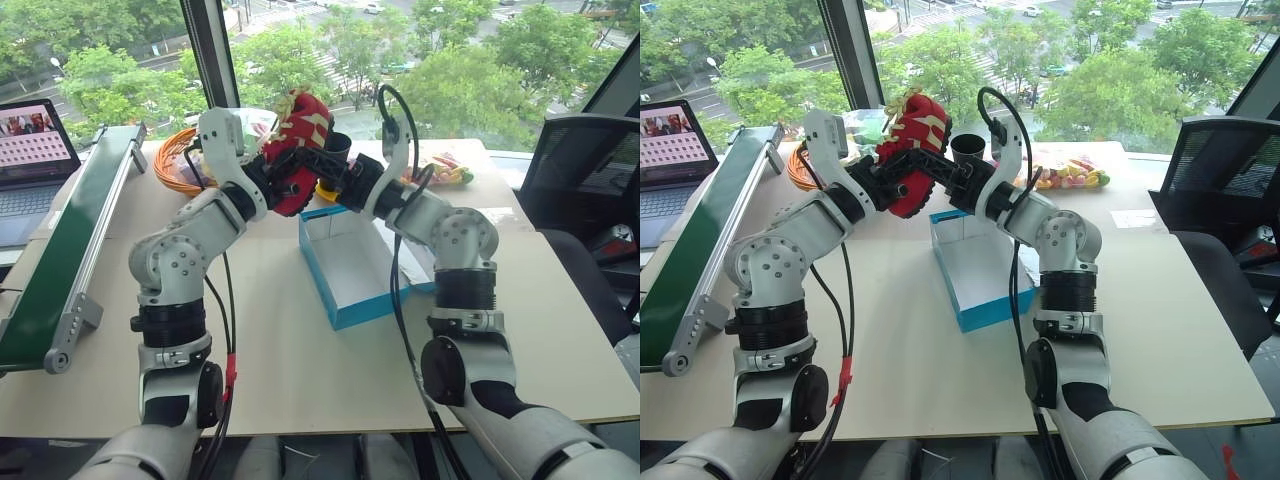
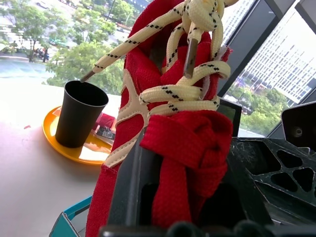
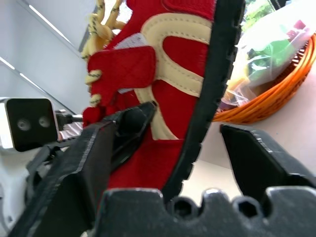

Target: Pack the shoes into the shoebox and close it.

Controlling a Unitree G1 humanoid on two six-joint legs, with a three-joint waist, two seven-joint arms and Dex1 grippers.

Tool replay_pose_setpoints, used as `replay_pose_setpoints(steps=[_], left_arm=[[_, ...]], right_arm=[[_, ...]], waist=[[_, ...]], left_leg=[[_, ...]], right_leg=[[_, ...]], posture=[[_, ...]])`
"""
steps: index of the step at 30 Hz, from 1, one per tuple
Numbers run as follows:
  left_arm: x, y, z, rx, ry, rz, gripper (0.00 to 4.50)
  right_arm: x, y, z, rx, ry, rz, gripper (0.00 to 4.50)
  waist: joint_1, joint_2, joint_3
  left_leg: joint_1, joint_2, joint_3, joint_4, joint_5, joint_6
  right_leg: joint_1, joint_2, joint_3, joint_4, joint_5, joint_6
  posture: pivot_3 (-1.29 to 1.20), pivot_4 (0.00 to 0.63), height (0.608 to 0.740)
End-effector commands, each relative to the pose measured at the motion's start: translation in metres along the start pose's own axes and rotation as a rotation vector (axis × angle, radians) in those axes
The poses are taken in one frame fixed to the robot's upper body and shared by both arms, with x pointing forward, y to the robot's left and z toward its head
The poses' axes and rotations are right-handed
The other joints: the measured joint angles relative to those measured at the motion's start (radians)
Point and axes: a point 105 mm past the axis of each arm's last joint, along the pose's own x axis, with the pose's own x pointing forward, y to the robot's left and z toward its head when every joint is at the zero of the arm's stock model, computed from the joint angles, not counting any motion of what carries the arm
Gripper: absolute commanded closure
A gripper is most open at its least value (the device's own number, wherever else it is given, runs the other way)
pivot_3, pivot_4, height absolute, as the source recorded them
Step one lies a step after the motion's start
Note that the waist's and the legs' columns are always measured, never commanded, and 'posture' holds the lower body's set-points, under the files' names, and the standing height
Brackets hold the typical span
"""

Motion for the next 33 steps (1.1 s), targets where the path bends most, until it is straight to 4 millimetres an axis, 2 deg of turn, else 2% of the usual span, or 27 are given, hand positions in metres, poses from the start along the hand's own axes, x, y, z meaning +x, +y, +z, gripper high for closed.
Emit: replay_pose_setpoints(steps=[1,5,7,10,12,13,18,20,22,24,26,29,33], left_arm=[[0.001,-0.018,0.013,0.026,-0.044,-0.055,3.84],[0.0,-0.019,0.012,0.021,-0.043,-0.053,3.84],[-0.001,-0.02,0.011,0.017,-0.042,-0.053,3.84],[-0.002,-0.019,0.011,0.009,-0.047,-0.046,3.84],[-0.005,-0.02,0.012,-0.022,-0.059,-0.06,3.1],[-0.007,-0.021,0.012,-0.029,-0.06,-0.068,2.94],[-0.025,-0.007,0.016,-0.043,-0.05,-0.015,1.14],[-0.038,-0.005,0.008,0.031,0.018,-0.032,1.14],[-0.059,0.014,-0.008,0.142,0.12,0.016,1.14],[-0.073,0.031,-0.012,0.165,0.146,0.078,1.14],[-0.082,0.039,-0.014,0.198,0.163,0.111,1.14],[-0.09,0.04,-0.026,0.271,0.221,0.116,1.14],[-0.097,0.03,-0.05,0.358,0.303,0.05,1.14]], right_arm=[[0.004,0.02,0.015,0.011,-0.061,0.071,2.7],[0.005,0.021,0.015,0.032,-0.066,0.074,3.9],[0.005,0.022,0.015,0.033,-0.066,0.075,4.08],[0.007,0.023,0.015,0.031,-0.063,0.077,4.1],[0.008,0.022,0.016,0.027,-0.064,0.072,4.11],[0.008,0.022,0.016,0.025,-0.064,0.069,4.11],[0.006,0.007,0.03,-0.085,-0.067,-0.018,4.14],[0.002,0.003,0.039,-0.191,-0.041,-0.046,4.14],[-0.003,-0.009,0.049,-0.349,0.017,-0.115,4.14],[-0.008,-0.021,0.058,-0.448,0.073,-0.18,4.14],[-0.014,-0.031,0.06,-0.53,0.149,-0.232,4.14],[-0.019,-0.04,0.05,-0.605,0.272,-0.226,4.14],[-0.032,-0.066,0.034,-0.624,0.403,-0.27,4.14]], waist=[[0.002,0.0,0.0],[0.002,0.0,0.0],[0.004,0.0,0.0],[0.005,0.0,0.0],[0.005,0.0,0.0],[0.005,0.0,0.0],[0.005,0.0,0.0],[0.004,0.0,0.0],[0.0,0.001,0.0],[-0.005,0.002,0.001],[-0.002,0.002,0.002],[-0.001,0.002,0.002],[-0.001,0.002,0.002]], left_leg=[[0.0,0.0,0.0,0.0,0.0,0.0],[0.0,0.0,0.0,0.0,0.0,0.0],[0.0,0.0,0.0,0.0,0.0,0.0],[0.0,0.0,0.0,0.0,0.0,0.0],[0.0,0.0,0.0,0.0,0.0,0.0],[0.0,0.0,0.0,0.0,0.0,0.0],[0.0,0.0,0.0,0.0,0.0,0.0],[0.0,0.0,0.0,0.0,0.0,0.0],[0.0,0.0,0.0,0.0,0.0,0.0],[0.0,0.0,0.001,-0.001,0.0,0.0],[0.0,0.0,0.001,-0.002,0.0,0.0],[0.0,0.0,0.001,-0.001,0.0,0.0],[0.0,0.0,0.001,-0.002,0.0,0.0]], right_leg=[[0.0,0.0,0.0,0.0,0.0,0.0],[0.0,0.0,0.0,0.0,0.0,0.0],[0.0,0.0,0.0,0.0,0.0,0.0],[0.0,0.0,0.0,0.0,0.0,0.0],[0.0,0.0,0.0,-0.001,0.0,0.0],[0.0,0.0,0.0,-0.001,0.0,0.0],[0.0,0.0,0.0,-0.001,0.0,0.0],[0.0,0.0,0.0,-0.001,0.0,0.0],[0.0,0.0,0.0,-0.001,0.0,0.0],[0.0,0.0,0.001,-0.002,0.0,0.0],[0.0,0.0,0.001,-0.004,0.0,0.0],[0.001,0.001,0.001,-0.007,0.0,0.0],[0.001,0.001,0.002,-0.007,0.0,0.0]], posture=[[0.0,0.15,0.738],[0.0,0.15,0.738],[0.0,0.15,0.738],[0.0,0.15,0.738],[0.0,0.15,0.738],[0.0,0.15,0.738],[0.0,0.15,0.738],[0.0,0.15,0.738],[0.0,0.15,0.738],[0.0,0.15,0.738],[0.0,0.15,0.738],[0.0,0.15,0.738],[0.0,0.15,0.738]])
